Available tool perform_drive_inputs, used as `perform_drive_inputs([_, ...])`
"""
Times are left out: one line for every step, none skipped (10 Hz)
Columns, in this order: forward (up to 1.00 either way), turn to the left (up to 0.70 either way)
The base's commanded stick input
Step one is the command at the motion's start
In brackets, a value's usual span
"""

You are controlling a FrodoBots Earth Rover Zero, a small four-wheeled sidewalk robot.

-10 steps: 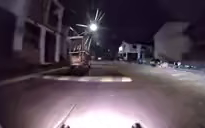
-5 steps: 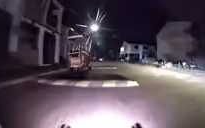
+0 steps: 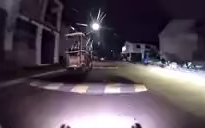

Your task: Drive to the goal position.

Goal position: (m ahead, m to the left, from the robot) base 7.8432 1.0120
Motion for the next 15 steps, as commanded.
perform_drive_inputs([0.85,0.00])
perform_drive_inputs([0.85,0.00])
perform_drive_inputs([0.85,0.00])
perform_drive_inputs([0.85,0.00])
perform_drive_inputs([0.85,0.00])
perform_drive_inputs([0.85,0.00])
perform_drive_inputs([0.85,0.00])
perform_drive_inputs([0.85,0.00])
perform_drive_inputs([0.85,0.00])
perform_drive_inputs([0.85,-0.02])
perform_drive_inputs([0.85,-0.09])
perform_drive_inputs([0.85,-0.16])
perform_drive_inputs([0.85,-0.26])
perform_drive_inputs([0.85,-0.34])
perform_drive_inputs([0.85,-0.34])
